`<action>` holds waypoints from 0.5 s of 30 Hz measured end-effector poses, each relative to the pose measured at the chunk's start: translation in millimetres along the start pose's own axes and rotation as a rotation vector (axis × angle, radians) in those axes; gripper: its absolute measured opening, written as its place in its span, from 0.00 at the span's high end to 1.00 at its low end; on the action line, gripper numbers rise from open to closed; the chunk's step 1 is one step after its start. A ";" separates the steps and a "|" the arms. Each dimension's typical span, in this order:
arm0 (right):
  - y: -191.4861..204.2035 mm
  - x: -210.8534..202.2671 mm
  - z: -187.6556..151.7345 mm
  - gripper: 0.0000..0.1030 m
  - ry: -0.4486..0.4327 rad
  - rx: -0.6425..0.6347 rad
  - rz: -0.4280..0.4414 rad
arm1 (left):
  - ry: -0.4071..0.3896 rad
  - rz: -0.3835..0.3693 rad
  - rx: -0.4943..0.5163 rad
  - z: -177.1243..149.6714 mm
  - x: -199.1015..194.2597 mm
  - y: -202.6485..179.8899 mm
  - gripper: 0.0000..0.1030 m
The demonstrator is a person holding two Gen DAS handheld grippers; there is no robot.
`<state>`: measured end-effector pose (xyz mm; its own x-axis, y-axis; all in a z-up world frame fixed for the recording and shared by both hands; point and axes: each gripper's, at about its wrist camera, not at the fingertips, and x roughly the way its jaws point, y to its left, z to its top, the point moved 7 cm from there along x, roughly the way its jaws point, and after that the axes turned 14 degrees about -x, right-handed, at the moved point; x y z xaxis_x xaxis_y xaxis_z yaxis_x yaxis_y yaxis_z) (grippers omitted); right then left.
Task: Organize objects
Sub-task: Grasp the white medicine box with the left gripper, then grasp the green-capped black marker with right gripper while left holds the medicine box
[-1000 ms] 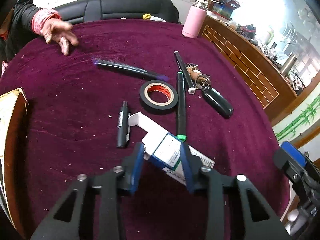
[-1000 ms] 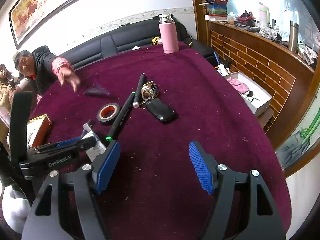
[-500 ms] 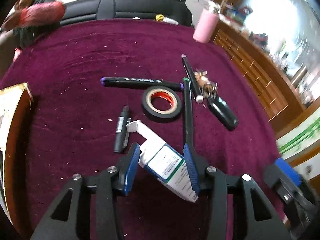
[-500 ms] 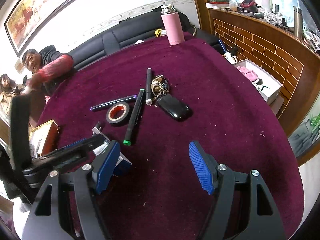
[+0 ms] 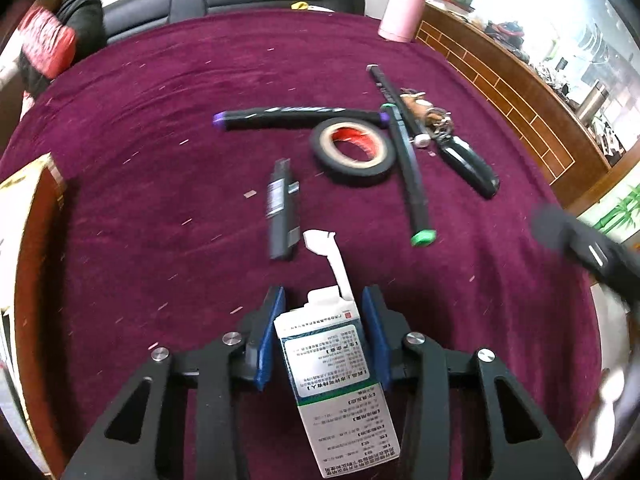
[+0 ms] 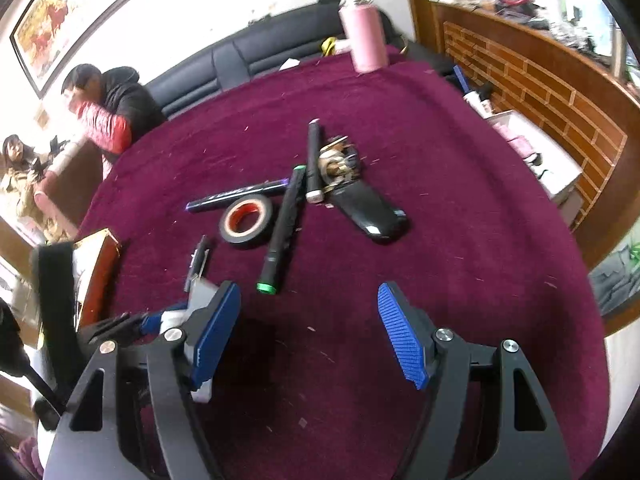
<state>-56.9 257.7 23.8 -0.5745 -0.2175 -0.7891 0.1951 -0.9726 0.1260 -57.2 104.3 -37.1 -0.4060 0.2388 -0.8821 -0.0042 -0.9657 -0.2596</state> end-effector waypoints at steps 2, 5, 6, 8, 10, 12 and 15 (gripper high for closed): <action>5.4 18.2 9.5 0.31 0.038 -0.014 -0.018 | -0.005 0.007 -0.007 -2.1 -4.3 10.9 0.67; 12.4 40.0 20.7 0.31 0.069 -0.040 -0.061 | -0.008 0.008 -0.004 -4.1 -6.0 21.7 0.67; 15.7 48.5 23.9 0.31 0.088 -0.057 -0.089 | -0.008 0.008 0.002 -4.8 -6.5 22.1 0.67; 20.3 63.5 27.1 0.36 0.135 -0.092 -0.142 | -0.014 0.017 0.021 -6.0 -5.7 21.2 0.67; 21.8 73.4 27.2 0.45 0.175 -0.112 -0.182 | -0.026 0.026 0.035 -6.4 -5.0 20.3 0.67; 21.5 82.7 25.9 0.54 0.208 -0.120 -0.213 | -0.045 0.033 0.051 -6.6 -3.6 17.8 0.67; 20.0 94.2 26.7 0.61 0.230 -0.119 -0.225 | -0.071 0.056 0.086 -7.8 -3.1 14.1 0.67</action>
<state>-128.4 215.5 -31.9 -0.4219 0.0385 -0.9058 0.1833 -0.9748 -0.1268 -48.9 90.7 -41.0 -0.4715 0.1794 -0.8634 -0.0567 -0.9832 -0.1733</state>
